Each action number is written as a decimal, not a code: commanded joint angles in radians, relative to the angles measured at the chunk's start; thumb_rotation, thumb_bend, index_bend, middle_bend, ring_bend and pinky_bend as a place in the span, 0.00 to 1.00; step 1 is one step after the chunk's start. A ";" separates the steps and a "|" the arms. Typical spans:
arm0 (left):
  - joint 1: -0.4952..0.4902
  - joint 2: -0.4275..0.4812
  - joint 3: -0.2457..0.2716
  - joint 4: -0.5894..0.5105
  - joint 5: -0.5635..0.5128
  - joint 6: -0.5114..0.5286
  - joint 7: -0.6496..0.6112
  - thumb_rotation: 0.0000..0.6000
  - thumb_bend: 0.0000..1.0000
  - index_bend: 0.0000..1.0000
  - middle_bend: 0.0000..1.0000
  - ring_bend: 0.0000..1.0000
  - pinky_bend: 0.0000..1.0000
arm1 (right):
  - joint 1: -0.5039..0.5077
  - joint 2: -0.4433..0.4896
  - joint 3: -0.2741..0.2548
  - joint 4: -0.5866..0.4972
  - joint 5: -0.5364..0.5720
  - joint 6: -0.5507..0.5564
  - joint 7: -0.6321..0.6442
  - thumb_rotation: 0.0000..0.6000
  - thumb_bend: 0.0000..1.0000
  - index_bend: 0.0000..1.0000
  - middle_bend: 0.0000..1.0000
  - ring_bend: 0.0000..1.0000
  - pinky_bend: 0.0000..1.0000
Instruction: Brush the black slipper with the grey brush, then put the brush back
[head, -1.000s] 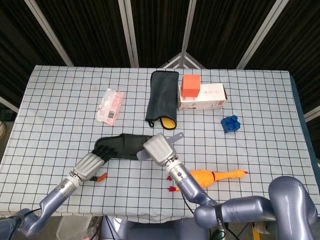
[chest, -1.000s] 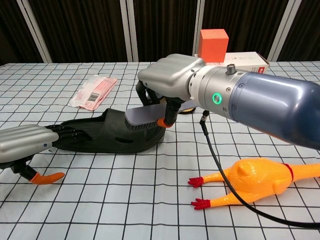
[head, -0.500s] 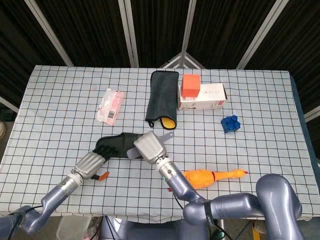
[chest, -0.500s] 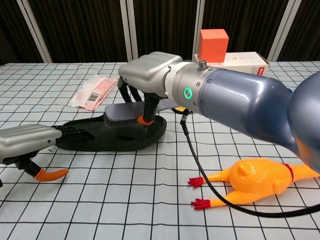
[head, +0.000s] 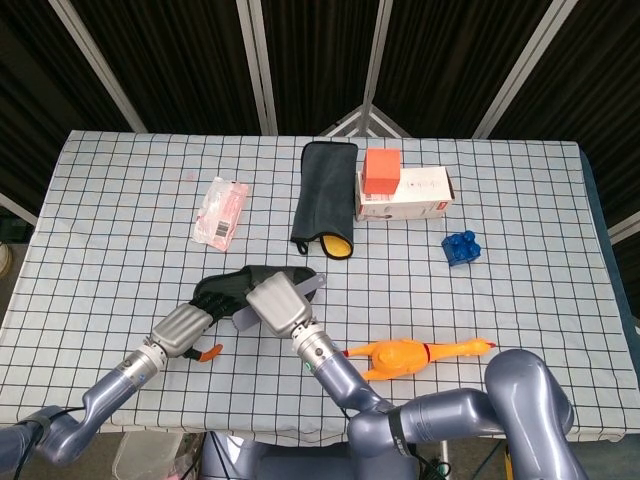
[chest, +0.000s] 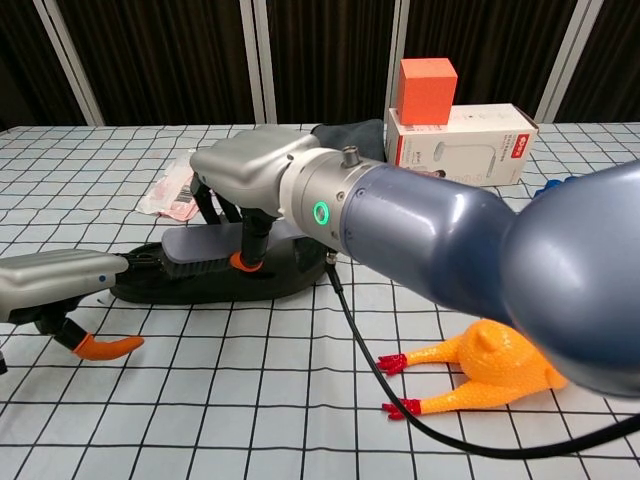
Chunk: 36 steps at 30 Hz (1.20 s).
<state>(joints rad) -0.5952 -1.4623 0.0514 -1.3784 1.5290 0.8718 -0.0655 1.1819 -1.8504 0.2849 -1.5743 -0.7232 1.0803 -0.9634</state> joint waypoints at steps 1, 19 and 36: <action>-0.003 0.001 0.001 0.000 -0.001 -0.002 -0.011 0.74 0.57 0.03 0.05 0.00 0.05 | 0.017 -0.055 0.005 0.091 -0.045 -0.010 0.051 1.00 0.84 0.87 0.65 0.59 0.66; -0.012 0.011 0.011 -0.009 -0.002 0.002 -0.020 0.73 0.57 0.03 0.05 0.00 0.05 | 0.012 -0.127 0.003 0.294 -0.128 -0.057 0.159 1.00 0.84 0.87 0.65 0.60 0.66; -0.013 0.013 0.013 -0.015 -0.024 -0.002 0.002 0.73 0.57 0.03 0.05 0.00 0.05 | -0.021 -0.096 -0.004 0.329 -0.112 -0.050 0.102 1.00 0.84 0.89 0.67 0.62 0.66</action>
<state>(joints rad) -0.6088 -1.4498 0.0644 -1.3933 1.5045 0.8698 -0.0631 1.1606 -1.9462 0.2807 -1.2454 -0.8353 1.0304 -0.8613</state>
